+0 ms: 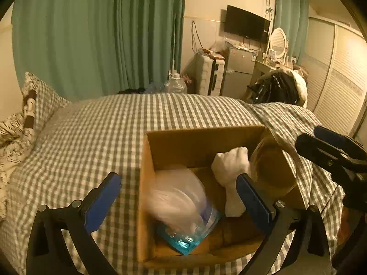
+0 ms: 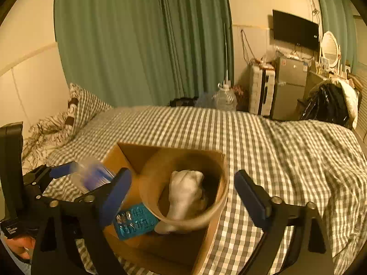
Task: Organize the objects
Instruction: 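Carry the bottle and tape roll into the box and open both tools, then grasp the white plush bear with the right tool while the left tool grasps the blue tissue pack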
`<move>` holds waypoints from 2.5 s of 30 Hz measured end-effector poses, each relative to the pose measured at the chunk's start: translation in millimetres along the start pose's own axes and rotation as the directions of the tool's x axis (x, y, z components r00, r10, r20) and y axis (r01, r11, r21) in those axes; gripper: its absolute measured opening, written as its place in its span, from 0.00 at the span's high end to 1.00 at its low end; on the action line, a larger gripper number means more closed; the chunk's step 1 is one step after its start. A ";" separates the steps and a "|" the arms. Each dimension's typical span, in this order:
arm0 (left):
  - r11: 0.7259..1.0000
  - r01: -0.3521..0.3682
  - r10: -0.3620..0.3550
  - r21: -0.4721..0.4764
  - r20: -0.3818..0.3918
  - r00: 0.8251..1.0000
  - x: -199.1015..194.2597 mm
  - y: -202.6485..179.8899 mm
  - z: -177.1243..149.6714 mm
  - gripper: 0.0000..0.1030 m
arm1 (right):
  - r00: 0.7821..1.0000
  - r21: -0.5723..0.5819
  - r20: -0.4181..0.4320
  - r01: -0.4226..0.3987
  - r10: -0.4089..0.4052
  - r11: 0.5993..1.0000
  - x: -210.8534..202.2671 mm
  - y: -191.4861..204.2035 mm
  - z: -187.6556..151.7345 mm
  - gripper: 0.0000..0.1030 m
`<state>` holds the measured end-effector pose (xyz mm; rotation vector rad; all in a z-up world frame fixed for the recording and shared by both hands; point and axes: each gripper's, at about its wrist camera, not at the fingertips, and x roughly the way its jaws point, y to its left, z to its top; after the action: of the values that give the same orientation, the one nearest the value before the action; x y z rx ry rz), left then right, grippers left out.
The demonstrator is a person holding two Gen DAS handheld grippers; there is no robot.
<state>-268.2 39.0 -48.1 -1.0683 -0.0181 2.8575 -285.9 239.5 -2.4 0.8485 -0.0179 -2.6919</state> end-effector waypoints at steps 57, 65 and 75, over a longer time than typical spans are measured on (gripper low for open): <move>0.976 -0.205 0.181 -0.078 -0.240 0.954 -72.3 68.9 -210.7 0.00 | 0.919 -0.108 -0.368 -0.194 0.142 0.975 -34.3 138.2 -230.9 0.08; 0.977 -0.203 0.180 -0.071 -0.248 0.952 -69.5 67.5 -211.6 0.00 | 0.896 -0.123 -0.411 -0.235 0.166 0.964 -29.3 148.1 -240.6 0.11; 0.977 -0.200 0.177 -0.069 -0.249 0.952 -70.0 66.3 -211.7 0.00 | 0.916 -0.135 -0.358 -0.240 0.179 0.961 -48.4 141.3 -227.8 0.47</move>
<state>-82.3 -37.6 -165.0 -1.5082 -0.0341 2.8919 -78.9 138.7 -148.1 1.1735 0.1949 -2.2748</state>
